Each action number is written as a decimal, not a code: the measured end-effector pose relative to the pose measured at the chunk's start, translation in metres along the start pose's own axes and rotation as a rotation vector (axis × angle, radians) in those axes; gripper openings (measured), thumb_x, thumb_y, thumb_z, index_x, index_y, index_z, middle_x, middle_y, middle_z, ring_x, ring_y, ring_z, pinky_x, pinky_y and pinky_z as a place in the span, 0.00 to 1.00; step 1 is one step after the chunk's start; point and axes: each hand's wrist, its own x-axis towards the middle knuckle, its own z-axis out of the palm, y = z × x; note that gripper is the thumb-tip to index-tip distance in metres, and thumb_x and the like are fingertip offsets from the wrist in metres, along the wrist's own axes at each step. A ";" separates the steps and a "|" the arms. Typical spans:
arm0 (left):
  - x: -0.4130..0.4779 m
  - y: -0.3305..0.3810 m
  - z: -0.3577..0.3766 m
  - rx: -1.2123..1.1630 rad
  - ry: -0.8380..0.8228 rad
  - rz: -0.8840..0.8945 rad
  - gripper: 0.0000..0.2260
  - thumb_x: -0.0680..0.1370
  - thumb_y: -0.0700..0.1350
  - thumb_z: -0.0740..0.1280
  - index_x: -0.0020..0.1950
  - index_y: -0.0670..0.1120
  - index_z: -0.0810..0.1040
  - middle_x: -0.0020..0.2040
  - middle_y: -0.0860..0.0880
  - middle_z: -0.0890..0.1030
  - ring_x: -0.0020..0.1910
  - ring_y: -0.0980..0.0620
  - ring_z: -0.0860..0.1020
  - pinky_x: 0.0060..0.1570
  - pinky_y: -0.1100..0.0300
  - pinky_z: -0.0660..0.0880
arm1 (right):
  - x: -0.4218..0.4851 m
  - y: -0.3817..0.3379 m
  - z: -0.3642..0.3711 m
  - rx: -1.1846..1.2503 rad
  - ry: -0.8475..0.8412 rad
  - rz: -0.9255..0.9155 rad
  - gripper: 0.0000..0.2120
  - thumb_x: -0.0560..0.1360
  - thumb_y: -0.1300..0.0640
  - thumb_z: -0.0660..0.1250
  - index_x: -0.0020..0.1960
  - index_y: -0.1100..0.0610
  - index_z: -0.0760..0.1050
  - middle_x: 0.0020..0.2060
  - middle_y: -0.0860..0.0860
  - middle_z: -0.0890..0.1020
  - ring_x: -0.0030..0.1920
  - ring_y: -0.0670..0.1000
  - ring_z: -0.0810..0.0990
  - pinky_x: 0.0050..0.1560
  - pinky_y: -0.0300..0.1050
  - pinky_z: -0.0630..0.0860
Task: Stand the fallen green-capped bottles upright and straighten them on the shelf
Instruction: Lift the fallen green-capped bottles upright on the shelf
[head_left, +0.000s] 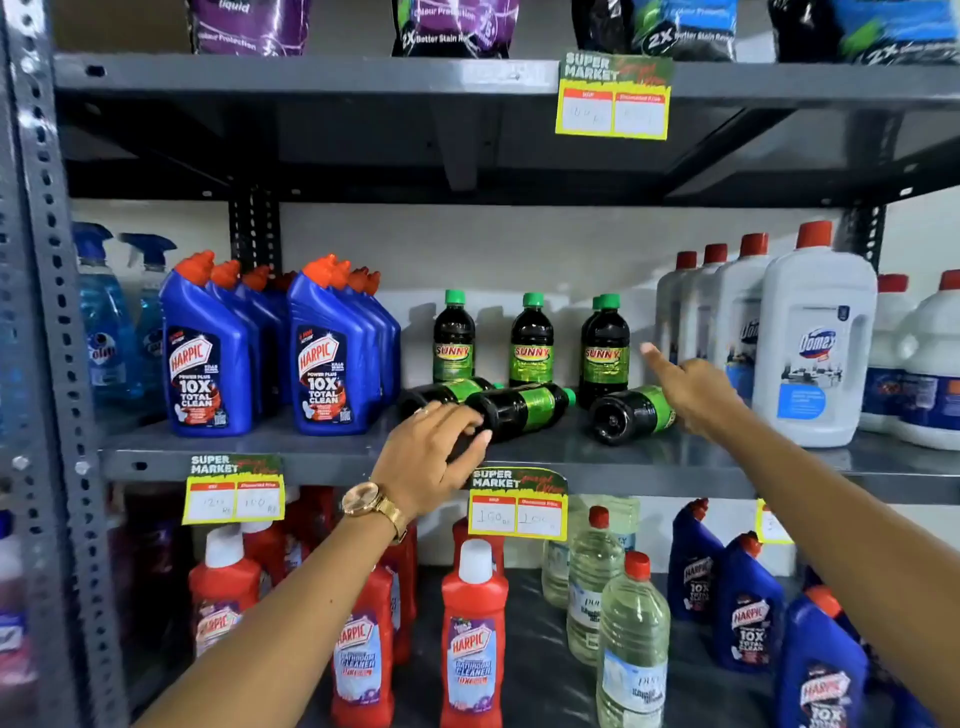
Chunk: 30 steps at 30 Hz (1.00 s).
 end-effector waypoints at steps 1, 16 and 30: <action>-0.007 -0.003 0.002 -0.003 -0.003 -0.040 0.14 0.78 0.52 0.60 0.48 0.44 0.79 0.42 0.50 0.82 0.42 0.50 0.78 0.39 0.53 0.77 | 0.005 0.004 0.000 0.069 -0.077 0.100 0.35 0.66 0.21 0.47 0.41 0.55 0.58 0.26 0.53 0.70 0.24 0.50 0.68 0.30 0.43 0.69; -0.019 -0.010 0.023 0.328 0.083 -0.083 0.16 0.78 0.49 0.59 0.38 0.47 0.82 0.33 0.51 0.84 0.33 0.52 0.81 0.34 0.58 0.74 | 0.068 0.022 0.047 0.183 -0.242 0.457 0.42 0.62 0.30 0.66 0.63 0.61 0.75 0.45 0.57 0.83 0.33 0.54 0.81 0.26 0.40 0.73; -0.027 -0.016 0.035 0.325 0.231 -0.038 0.14 0.79 0.47 0.61 0.40 0.46 0.84 0.39 0.52 0.86 0.39 0.55 0.82 0.40 0.61 0.71 | 0.028 0.021 0.054 0.135 0.345 0.001 0.36 0.65 0.36 0.73 0.60 0.63 0.72 0.57 0.63 0.80 0.58 0.64 0.78 0.57 0.57 0.75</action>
